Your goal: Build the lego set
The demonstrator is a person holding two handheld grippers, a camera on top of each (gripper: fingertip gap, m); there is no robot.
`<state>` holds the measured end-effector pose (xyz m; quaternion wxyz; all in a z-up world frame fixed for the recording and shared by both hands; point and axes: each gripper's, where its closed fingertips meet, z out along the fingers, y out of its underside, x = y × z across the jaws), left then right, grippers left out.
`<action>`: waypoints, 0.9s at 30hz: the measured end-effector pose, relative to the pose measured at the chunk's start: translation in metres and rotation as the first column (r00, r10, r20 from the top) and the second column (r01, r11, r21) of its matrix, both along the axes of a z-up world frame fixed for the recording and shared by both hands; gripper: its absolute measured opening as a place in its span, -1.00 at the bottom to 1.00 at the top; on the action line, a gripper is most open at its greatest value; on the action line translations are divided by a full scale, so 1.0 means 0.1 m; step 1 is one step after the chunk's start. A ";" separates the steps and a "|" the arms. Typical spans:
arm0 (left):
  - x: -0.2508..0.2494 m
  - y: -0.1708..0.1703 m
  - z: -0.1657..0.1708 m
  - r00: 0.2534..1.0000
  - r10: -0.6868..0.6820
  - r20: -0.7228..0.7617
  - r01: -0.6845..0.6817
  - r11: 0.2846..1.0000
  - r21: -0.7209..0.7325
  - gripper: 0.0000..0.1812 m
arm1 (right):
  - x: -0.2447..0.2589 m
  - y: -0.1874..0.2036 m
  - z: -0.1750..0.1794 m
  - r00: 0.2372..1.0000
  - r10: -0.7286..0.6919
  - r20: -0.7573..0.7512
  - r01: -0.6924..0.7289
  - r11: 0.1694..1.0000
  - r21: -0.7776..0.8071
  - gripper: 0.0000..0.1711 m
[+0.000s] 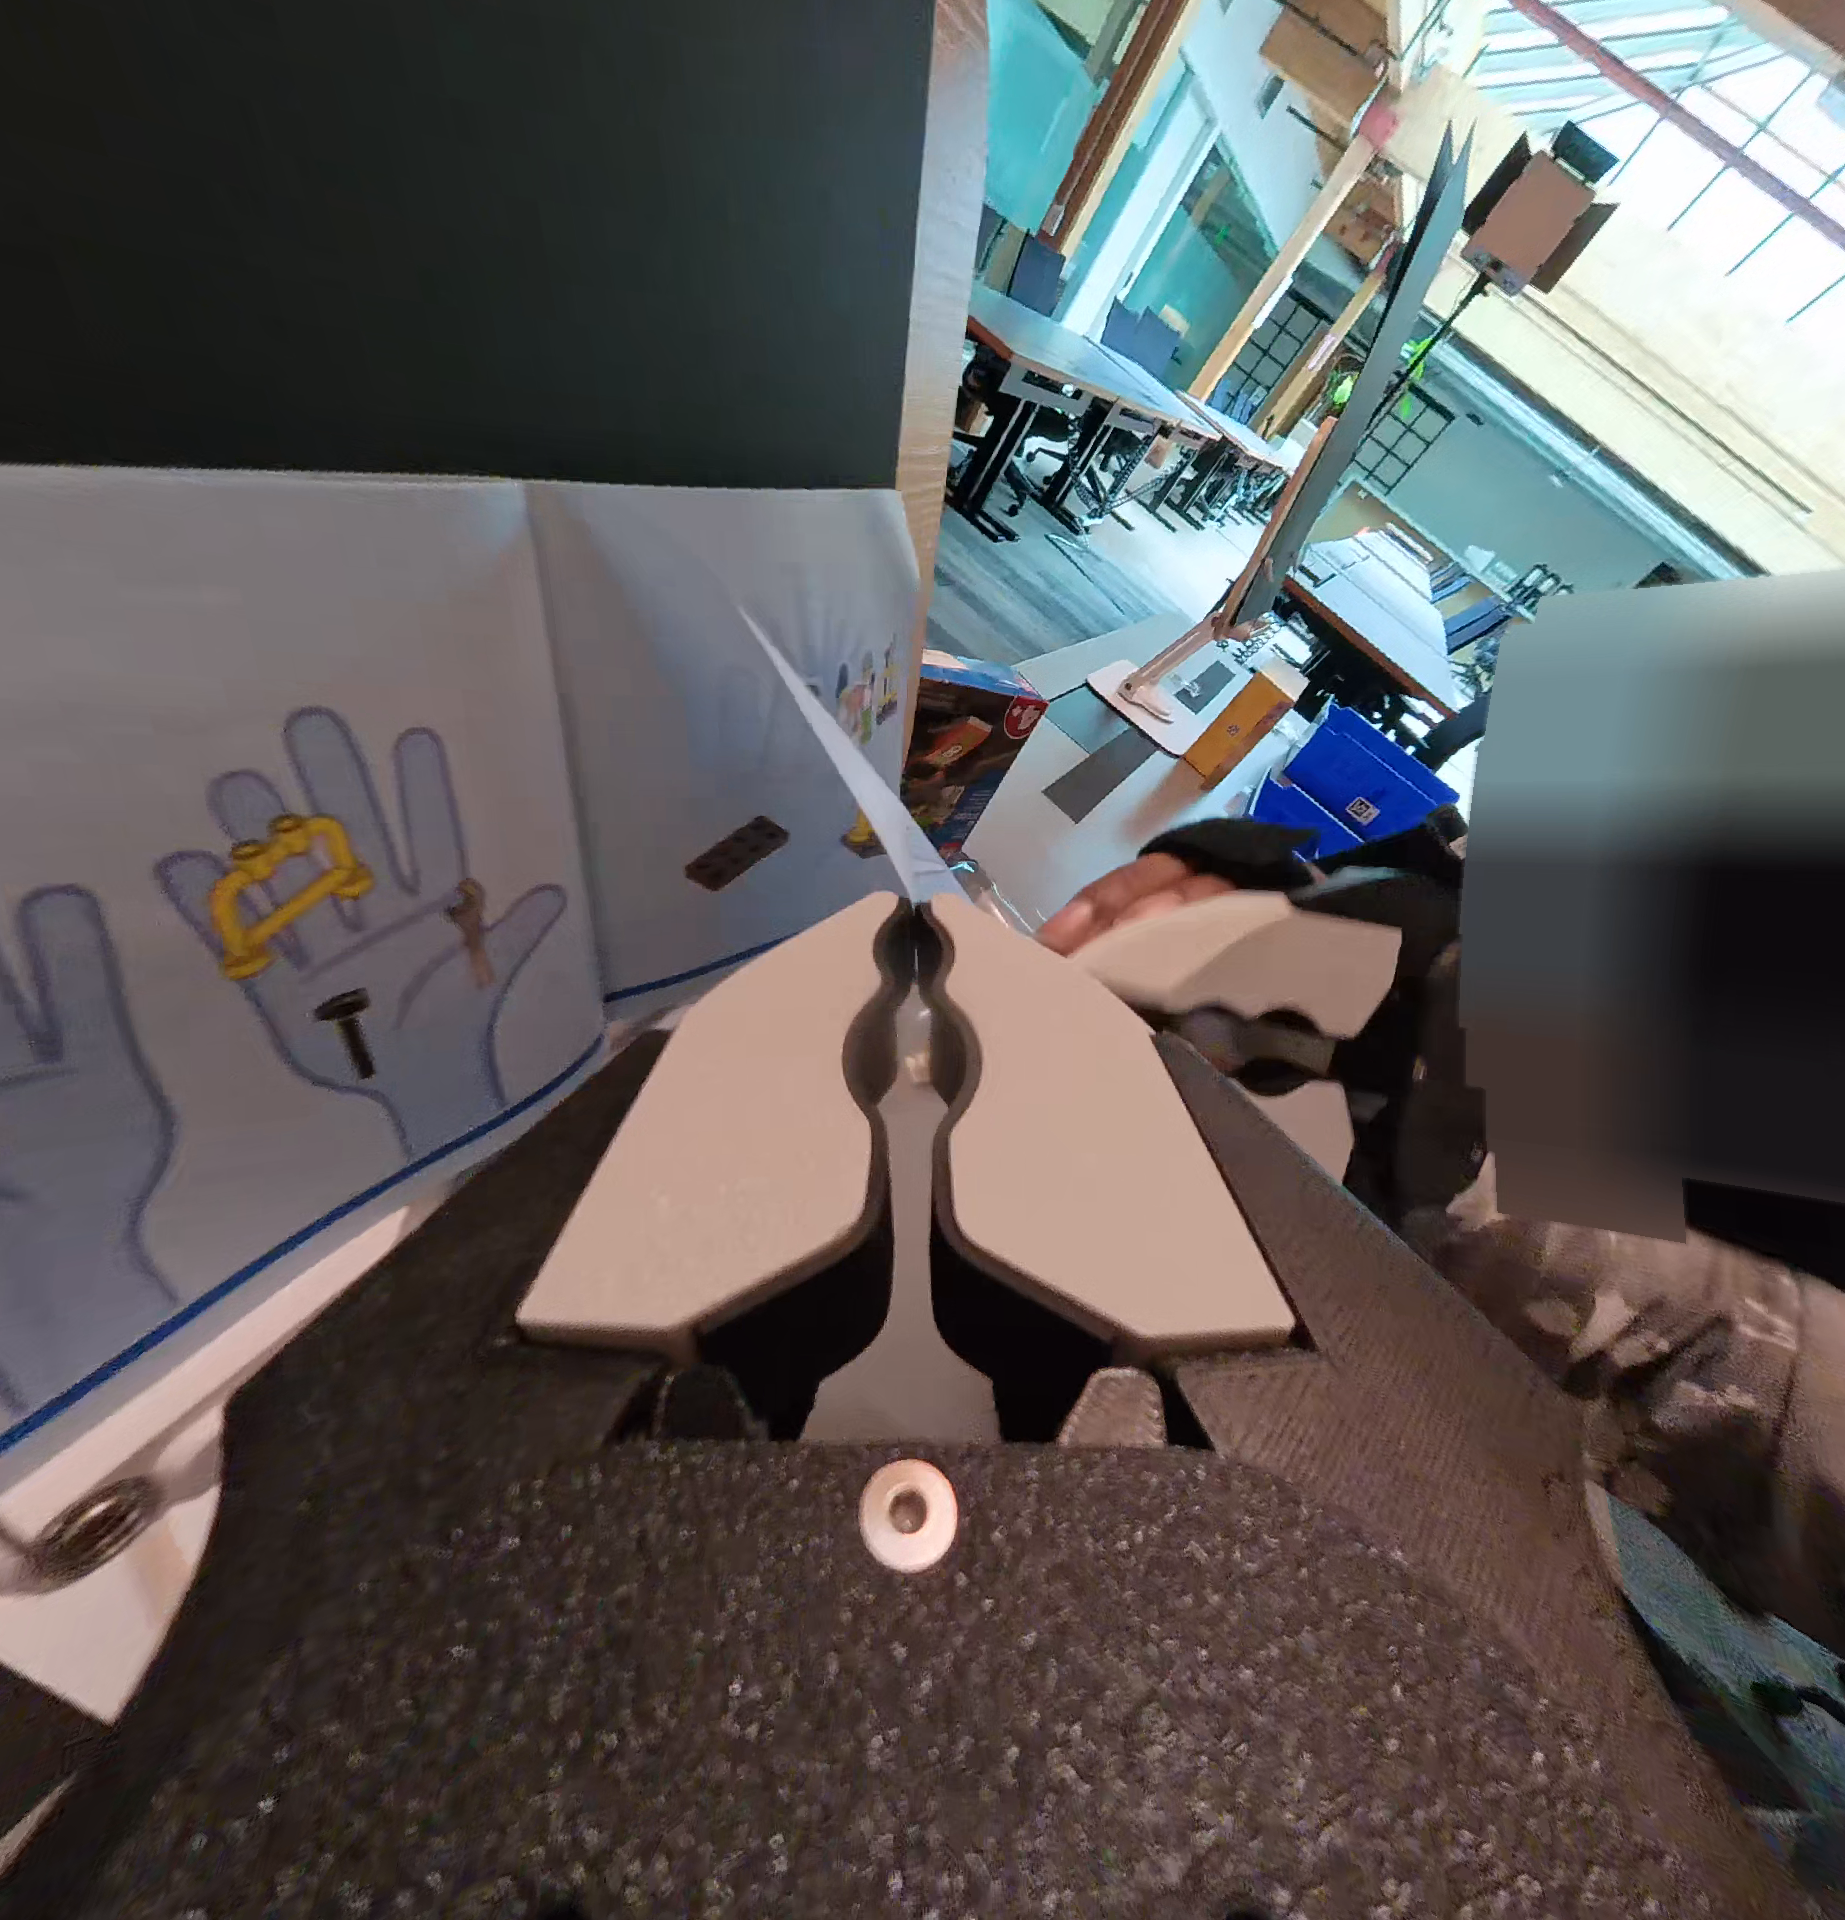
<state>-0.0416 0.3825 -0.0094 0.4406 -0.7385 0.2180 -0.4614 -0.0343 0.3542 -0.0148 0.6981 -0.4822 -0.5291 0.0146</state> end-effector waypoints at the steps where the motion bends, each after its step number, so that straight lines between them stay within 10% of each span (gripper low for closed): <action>1: -0.05 0.00 0.01 1.000 0.000 0.005 0.000 1.000 -0.008 -1.00 | 0.04 0.01 0.04 0.998 0.015 -0.055 -0.019 0.997 -0.074 -0.77; 21: -0.97 0.08 0.43 0.995 0.077 -0.071 -0.069 0.991 0.114 -0.87 | -0.50 0.67 -0.07 0.986 -0.165 0.004 0.156 0.923 -0.353 -0.63; 27: -1.72 0.27 0.50 0.949 0.301 -0.091 -0.274 0.934 0.231 -0.91 | -0.42 0.73 -0.17 0.984 -0.175 -0.025 0.154 0.920 -0.360 -0.62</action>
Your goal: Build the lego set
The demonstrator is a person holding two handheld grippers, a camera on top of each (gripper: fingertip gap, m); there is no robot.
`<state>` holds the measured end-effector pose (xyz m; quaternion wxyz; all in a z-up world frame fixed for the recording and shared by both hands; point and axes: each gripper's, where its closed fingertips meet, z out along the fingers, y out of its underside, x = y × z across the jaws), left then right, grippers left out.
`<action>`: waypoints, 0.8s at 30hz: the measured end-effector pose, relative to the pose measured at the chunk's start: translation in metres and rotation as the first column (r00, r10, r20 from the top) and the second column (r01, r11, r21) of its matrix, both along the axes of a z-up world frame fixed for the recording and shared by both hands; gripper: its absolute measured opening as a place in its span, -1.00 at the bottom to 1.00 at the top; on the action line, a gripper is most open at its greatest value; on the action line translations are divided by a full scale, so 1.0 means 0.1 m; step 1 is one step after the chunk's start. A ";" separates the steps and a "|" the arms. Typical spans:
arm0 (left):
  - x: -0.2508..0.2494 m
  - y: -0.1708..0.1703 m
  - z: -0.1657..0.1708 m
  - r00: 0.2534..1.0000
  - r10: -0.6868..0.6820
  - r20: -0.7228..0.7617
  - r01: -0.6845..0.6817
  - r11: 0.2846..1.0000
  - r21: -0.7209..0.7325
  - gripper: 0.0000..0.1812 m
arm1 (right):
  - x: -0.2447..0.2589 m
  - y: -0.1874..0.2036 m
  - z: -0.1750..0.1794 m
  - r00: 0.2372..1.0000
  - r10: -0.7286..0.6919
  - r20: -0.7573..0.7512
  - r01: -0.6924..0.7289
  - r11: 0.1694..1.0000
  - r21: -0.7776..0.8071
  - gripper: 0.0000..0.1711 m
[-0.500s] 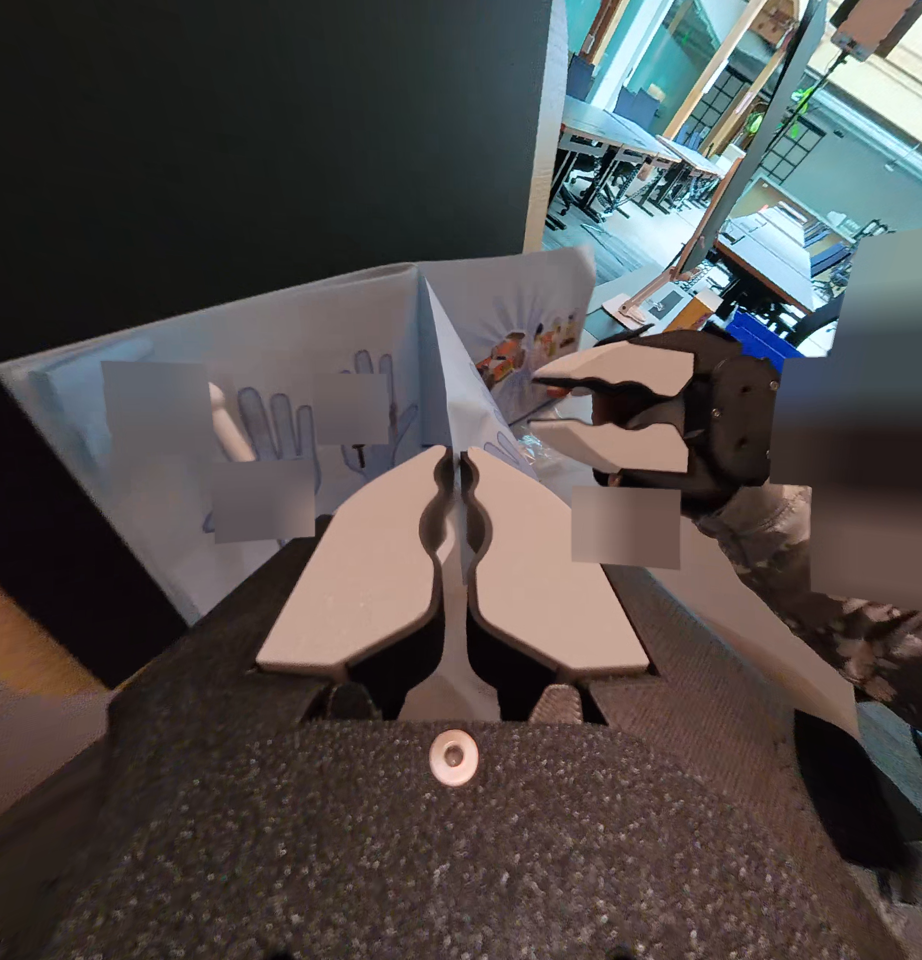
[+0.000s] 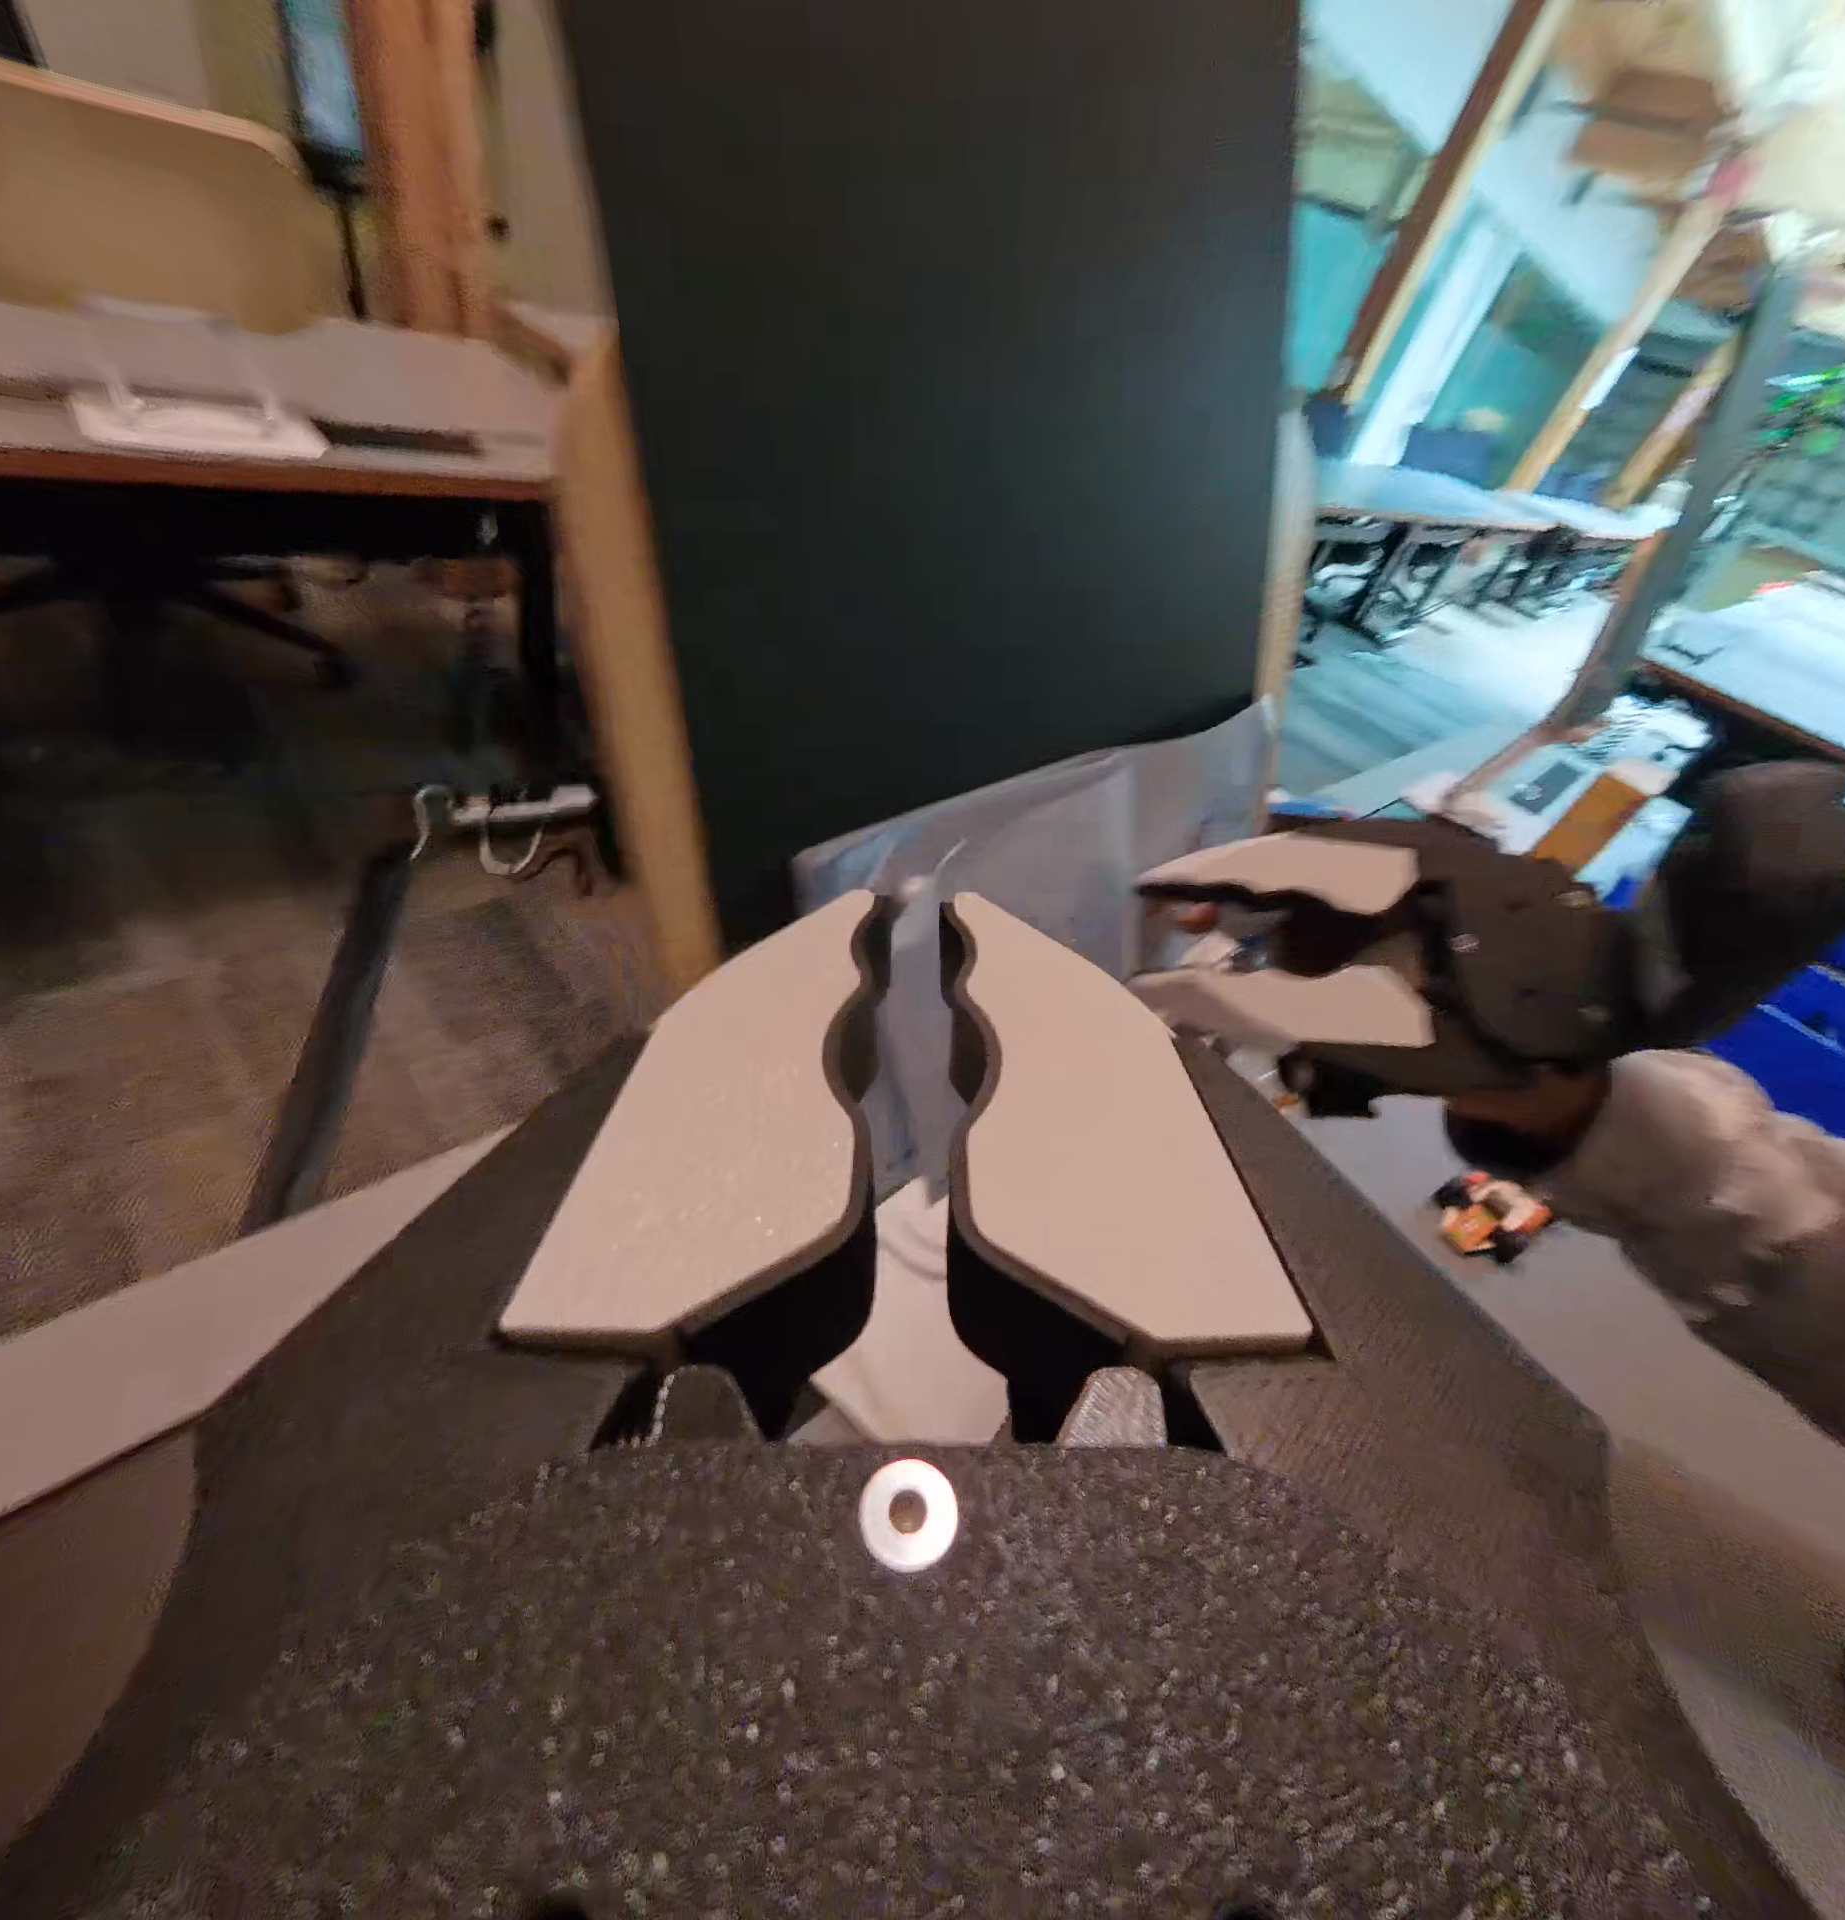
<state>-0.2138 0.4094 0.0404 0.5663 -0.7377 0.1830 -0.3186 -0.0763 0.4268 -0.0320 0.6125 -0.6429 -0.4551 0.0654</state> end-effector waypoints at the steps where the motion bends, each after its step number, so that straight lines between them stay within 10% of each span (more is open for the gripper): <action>1: -0.08 0.03 -0.13 1.000 0.015 -0.010 -0.015 0.999 -0.038 -0.90 | 0.02 -0.01 0.00 1.000 0.005 -0.014 -0.005 1.000 -0.002 -0.62; 8: 0.03 0.05 -0.73 0.959 0.006 -0.283 -0.014 1.000 -0.025 -0.96 | 0.18 -0.02 0.06 0.990 0.021 -0.139 -0.025 0.999 -0.029 -0.63; 18: 0.55 0.06 -0.73 0.906 0.063 -0.419 -0.040 0.997 0.062 -0.75 | 0.32 -0.02 0.04 0.972 0.009 -0.233 -0.026 0.997 -0.069 -0.64; 24: 0.54 0.15 -0.78 0.890 0.104 -0.445 -0.090 0.995 0.053 -0.95 | 0.15 -0.14 0.10 0.989 0.064 -0.130 -0.057 0.997 0.052 -0.67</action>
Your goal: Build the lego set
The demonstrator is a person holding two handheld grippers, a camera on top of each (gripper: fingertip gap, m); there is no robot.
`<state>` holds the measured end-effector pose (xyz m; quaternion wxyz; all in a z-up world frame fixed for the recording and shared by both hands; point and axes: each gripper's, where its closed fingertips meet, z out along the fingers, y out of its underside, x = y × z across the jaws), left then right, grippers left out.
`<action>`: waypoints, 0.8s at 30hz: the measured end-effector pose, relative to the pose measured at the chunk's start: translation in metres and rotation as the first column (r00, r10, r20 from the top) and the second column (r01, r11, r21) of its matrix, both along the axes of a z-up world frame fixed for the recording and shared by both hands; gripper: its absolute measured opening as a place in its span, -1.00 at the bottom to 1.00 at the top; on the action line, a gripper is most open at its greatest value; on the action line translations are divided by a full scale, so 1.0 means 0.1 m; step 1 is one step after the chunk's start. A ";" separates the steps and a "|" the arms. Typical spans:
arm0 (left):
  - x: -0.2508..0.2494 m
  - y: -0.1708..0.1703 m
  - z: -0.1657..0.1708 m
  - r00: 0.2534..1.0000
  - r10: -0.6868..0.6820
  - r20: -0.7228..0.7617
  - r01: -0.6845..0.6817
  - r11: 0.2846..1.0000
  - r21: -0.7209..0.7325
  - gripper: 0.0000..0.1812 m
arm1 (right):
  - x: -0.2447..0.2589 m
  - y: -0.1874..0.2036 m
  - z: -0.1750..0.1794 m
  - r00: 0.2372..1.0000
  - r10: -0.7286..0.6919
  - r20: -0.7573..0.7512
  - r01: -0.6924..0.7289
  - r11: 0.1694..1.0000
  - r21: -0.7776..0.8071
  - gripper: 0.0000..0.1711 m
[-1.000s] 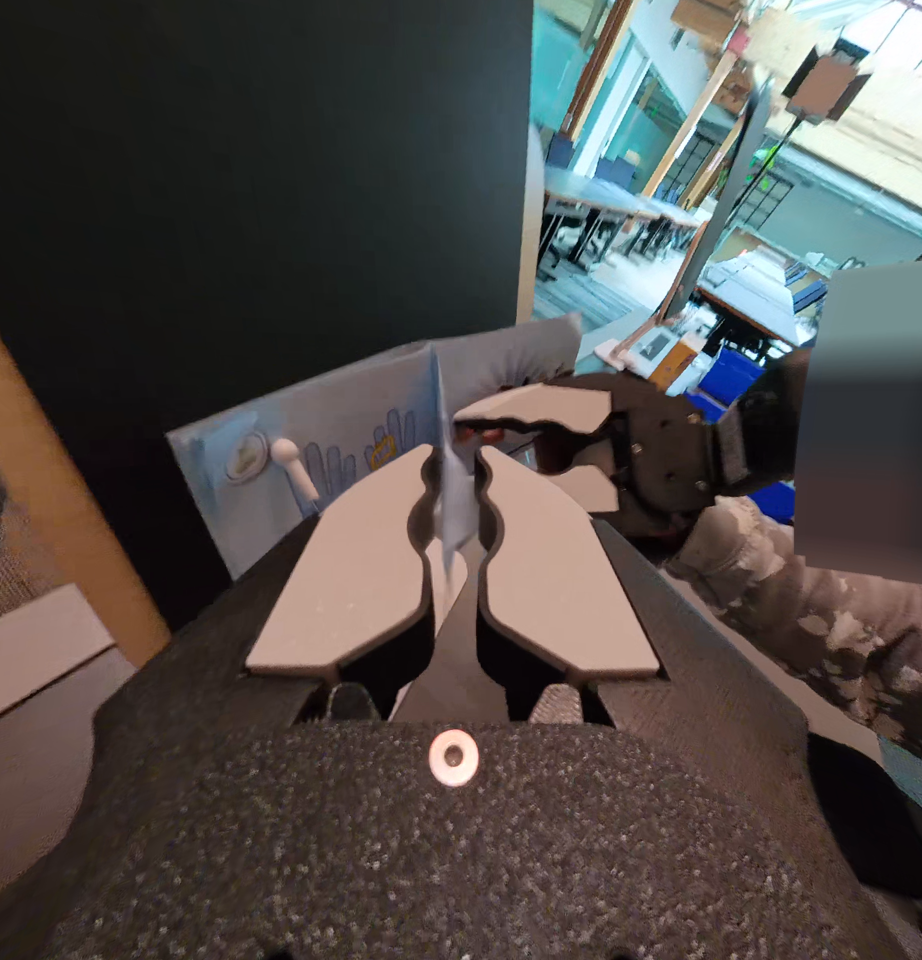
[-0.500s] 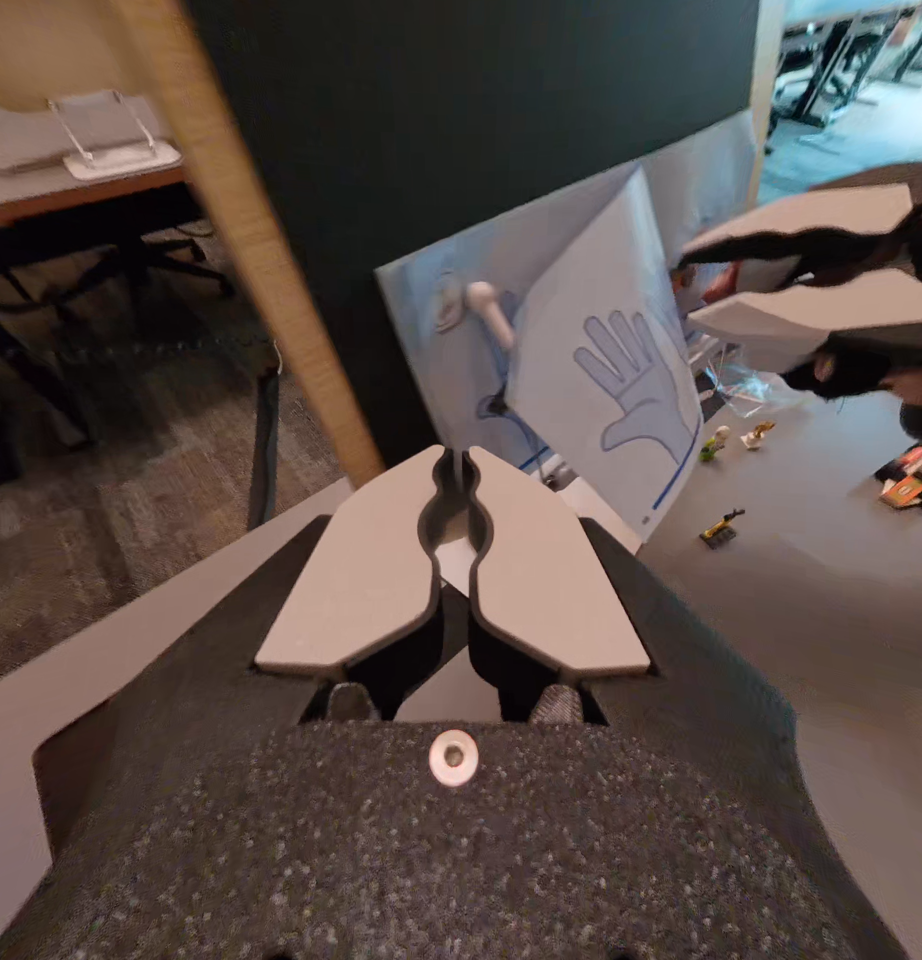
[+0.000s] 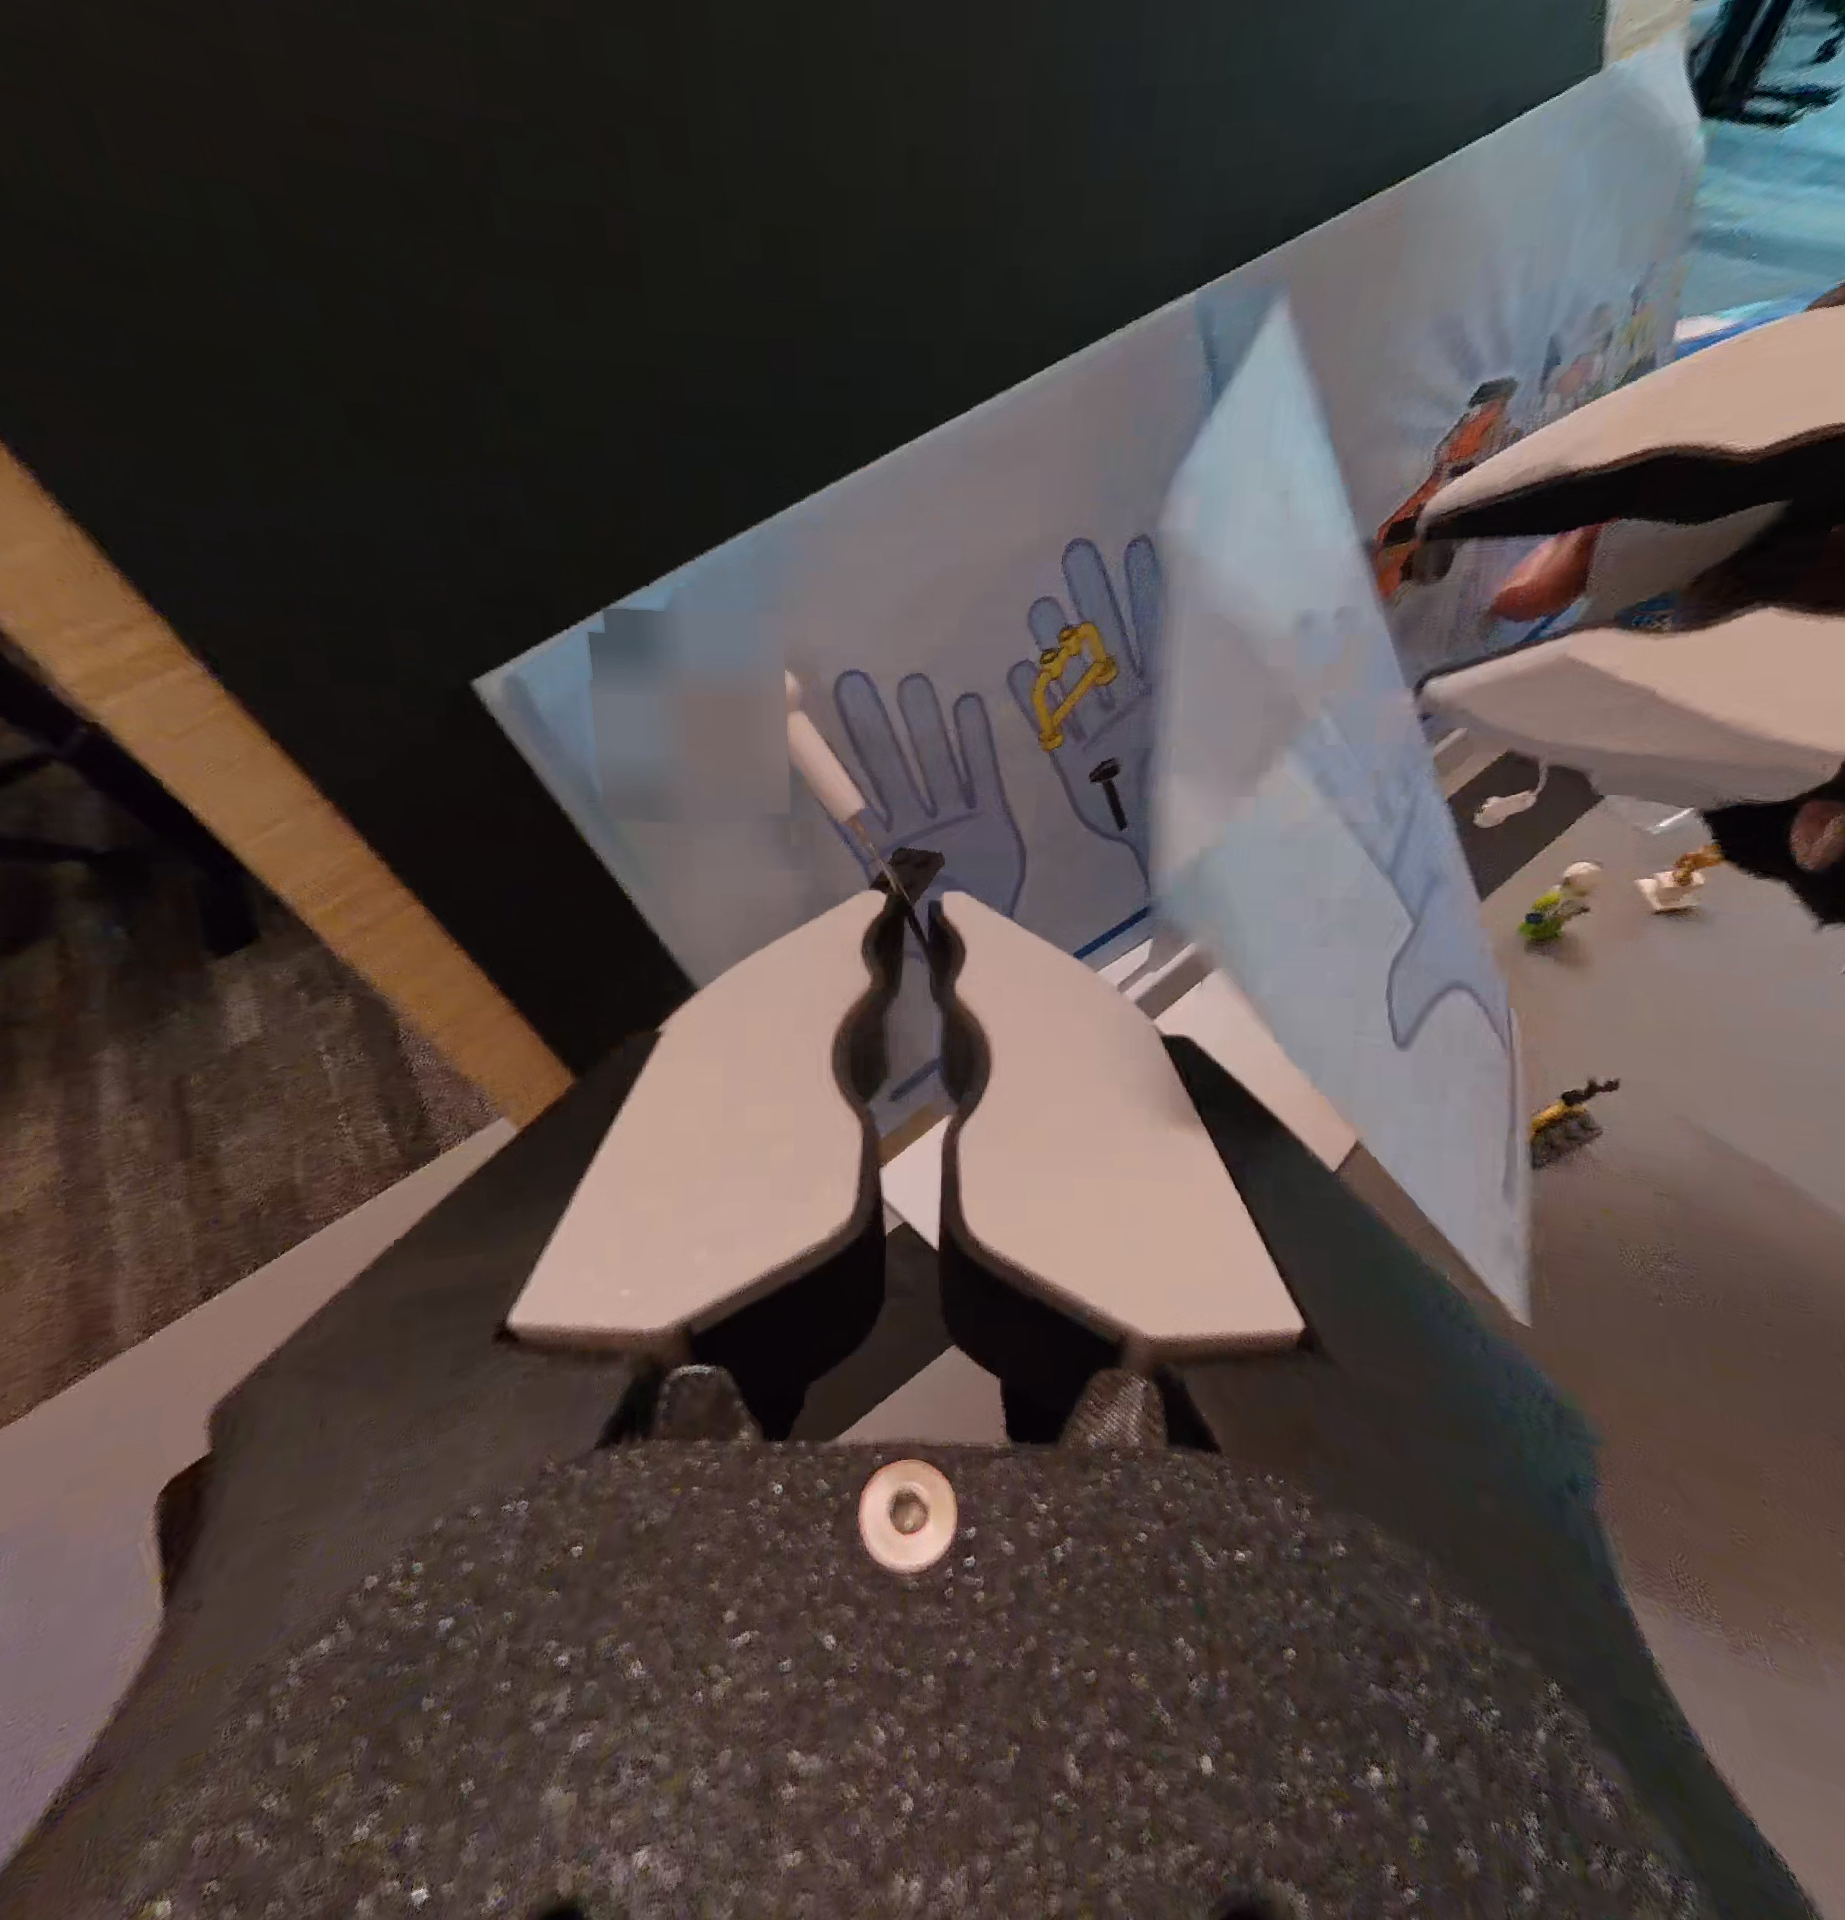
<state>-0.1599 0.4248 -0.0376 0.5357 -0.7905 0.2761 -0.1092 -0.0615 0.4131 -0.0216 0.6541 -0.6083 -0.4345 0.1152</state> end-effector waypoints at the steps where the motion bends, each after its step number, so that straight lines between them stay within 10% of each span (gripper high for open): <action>1: 0.00 0.01 0.00 1.000 0.001 0.003 -0.001 1.000 0.007 -0.96 | -0.06 0.00 0.01 1.000 -0.001 0.028 0.000 1.000 0.018 -0.67; 9: -0.22 -0.04 -0.04 0.864 0.051 0.501 -0.025 0.998 -0.058 -0.97 | -0.35 0.27 -0.04 0.948 -0.186 0.257 0.169 0.982 0.087 -0.82; 18: -0.42 -0.28 -0.38 0.145 0.055 0.988 0.132 0.988 -0.075 -0.98 | -0.36 0.30 -0.05 0.906 -0.315 0.283 0.277 0.946 0.166 -0.84; 21: -0.42 -0.32 -0.27 0.248 -0.002 0.969 0.029 1.000 -0.006 -0.98 | -0.36 0.31 -0.05 0.891 -0.344 0.297 0.302 0.937 0.177 -0.84; 24: -0.39 -0.30 -0.15 0.640 -0.023 0.768 -0.095 0.989 0.109 -0.97 | -0.36 0.32 -0.05 0.886 -0.354 0.300 0.313 0.933 0.177 -0.83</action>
